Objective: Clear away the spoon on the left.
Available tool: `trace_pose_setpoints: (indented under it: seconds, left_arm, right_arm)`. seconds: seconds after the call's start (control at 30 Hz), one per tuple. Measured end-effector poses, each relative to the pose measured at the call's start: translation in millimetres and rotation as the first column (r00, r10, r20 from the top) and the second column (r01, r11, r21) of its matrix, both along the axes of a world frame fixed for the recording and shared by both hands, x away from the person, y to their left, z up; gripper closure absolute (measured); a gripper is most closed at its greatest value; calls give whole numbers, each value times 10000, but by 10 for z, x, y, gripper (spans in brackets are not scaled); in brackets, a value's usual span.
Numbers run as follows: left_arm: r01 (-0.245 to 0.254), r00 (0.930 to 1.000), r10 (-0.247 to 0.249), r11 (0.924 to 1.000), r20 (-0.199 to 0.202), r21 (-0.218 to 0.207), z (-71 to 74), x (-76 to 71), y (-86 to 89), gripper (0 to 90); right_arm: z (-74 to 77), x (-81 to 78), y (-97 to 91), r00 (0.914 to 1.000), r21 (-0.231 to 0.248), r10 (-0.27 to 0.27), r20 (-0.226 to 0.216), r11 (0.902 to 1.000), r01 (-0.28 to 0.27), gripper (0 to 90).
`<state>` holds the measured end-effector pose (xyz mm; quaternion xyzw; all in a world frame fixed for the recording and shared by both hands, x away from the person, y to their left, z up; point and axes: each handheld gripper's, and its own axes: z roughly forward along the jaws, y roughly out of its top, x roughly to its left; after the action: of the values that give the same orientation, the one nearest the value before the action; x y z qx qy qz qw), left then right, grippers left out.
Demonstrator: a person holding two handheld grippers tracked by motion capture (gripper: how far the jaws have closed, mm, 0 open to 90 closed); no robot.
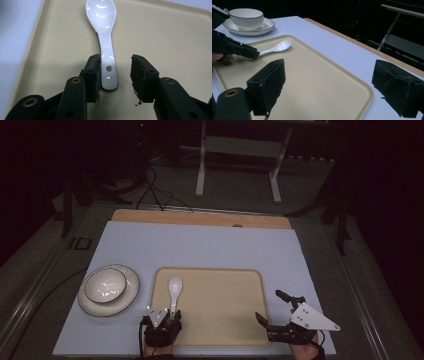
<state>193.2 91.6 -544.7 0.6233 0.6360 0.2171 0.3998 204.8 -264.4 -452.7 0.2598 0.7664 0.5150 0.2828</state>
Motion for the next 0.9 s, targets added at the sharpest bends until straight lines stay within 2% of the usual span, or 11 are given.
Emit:
trace_pose_setpoints:
  seconds: [0.13, 0.17, 0.33, 0.4, 0.43, 0.53, 0.63, 0.7, 0.77, 0.83, 0.9]
  left_arm:
    - [411, 9992, -410, 9989, -35, 227, 47, 30, -3, 582]
    - [428, 9991, -428, 9981, -12, 450, 63, 34, -6, 581]
    - [601, 9981, -611, 9948, 101, 824, 132, 51, -5, 581]
    - [701, 9974, -712, 9941, 98, 825, 166, 69, 2, 581]
    - [763, 9969, -779, 9918, 114, 1024, 191, 77, -3, 562]
    - [887, 9954, -923, 9887, 241, 1207, 271, 85, 17, 554]
    - [1364, 9885, -1452, 9769, 432, 1645, 363, 94, 12, 526]
    - [1774, 9804, -1880, 9723, 587, 1521, 433, 106, 7, 456]
    - [1953, 9759, -2071, 9696, 693, 1477, 502, 113, 0, 383]
    - [2404, 9654, -2507, 9623, 722, 1276, 561, 124, 1, 237]
    - [2592, 9588, -2723, 9552, 808, 1427, 610, 128, -8, 186]
  right_arm:
    - [-4, 3, -2, 10000, -38, -8, -20, 10000, 8, 116]
    - [-4, -1, -2, 10000, -33, -29, -27, 10000, 29, 117]
    - [-9, -9, -27, 9999, -17, -112, -39, 9999, 112, 117]
    - [-9, -14, -42, 9999, 18, -163, -27, 9999, 163, 117]
    - [-9, -18, -47, 9998, 28, -199, -37, 9998, 199, 117]
    - [-6, -26, -56, 9997, 26, -234, -1, 9997, 234, 116]
    - [-11, -29, -59, 9998, -12, -217, -40, 9998, 217, 117]
    - [-10, -26, -64, 9997, -4, -228, -41, 9997, 228, 117]
    - [-10, -28, -65, 9997, -4, -244, -36, 9997, 244, 117]
    - [-12, -32, -63, 9996, -46, -272, -60, 9996, 271, 117]
    - [-11, -36, -66, 9995, -49, -299, -46, 9995, 298, 117]
